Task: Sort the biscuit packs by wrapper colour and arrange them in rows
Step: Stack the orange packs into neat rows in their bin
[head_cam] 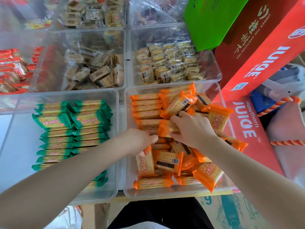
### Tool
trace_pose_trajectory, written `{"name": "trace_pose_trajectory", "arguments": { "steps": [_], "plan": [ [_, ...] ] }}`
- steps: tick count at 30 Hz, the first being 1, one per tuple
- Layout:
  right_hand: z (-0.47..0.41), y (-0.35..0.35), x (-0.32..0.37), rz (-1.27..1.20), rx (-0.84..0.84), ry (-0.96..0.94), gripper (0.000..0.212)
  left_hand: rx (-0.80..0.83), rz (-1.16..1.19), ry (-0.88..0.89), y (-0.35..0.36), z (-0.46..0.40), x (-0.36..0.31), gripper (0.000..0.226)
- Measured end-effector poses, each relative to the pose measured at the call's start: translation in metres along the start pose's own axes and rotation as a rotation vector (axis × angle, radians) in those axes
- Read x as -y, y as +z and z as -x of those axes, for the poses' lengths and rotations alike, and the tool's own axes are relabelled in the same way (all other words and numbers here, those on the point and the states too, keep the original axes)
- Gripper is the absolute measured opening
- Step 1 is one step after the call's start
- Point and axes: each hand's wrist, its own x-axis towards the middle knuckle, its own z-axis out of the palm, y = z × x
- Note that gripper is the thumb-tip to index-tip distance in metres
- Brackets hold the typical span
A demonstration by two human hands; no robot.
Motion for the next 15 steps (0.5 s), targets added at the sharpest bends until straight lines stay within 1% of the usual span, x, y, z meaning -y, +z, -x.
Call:
{"name": "trace_pose_trajectory", "arguments": {
  "steps": [2, 7, 8, 10, 12, 14, 15],
  "plan": [
    [0.0, 0.0, 0.001, -0.022, -0.013, 0.018, 0.046, -0.134, 0.032, 0.019, -0.003, 0.01, 0.004, 0.044],
    [-0.003, -0.003, -0.004, -0.105, -0.081, 0.096, 0.047, -0.658, 0.079, -0.065, -0.002, 0.03, 0.012, 0.037],
    [-0.002, -0.003, -0.007, -0.146, -0.097, 0.119, 0.049, -0.728, 0.057, -0.074, 0.0, 0.029, 0.013, 0.037],
    [0.002, -0.004, -0.017, -0.235, -0.147, 0.161, 0.053, -0.863, 0.104, -0.136, 0.002, 0.027, 0.016, 0.035],
    [0.006, -0.007, -0.028, -0.308, -0.199, 0.176, 0.056, -0.923, 0.216, -0.236, -0.002, 0.025, 0.019, 0.035],
    [0.01, -0.011, -0.034, -0.346, -0.206, 0.139, 0.056, -0.909, 0.209, -0.3, -0.002, 0.021, 0.019, 0.035],
    [0.012, -0.013, -0.033, -0.334, -0.191, 0.097, 0.056, -0.871, 0.164, -0.317, -0.001, 0.017, 0.016, 0.035]
  ]
}}
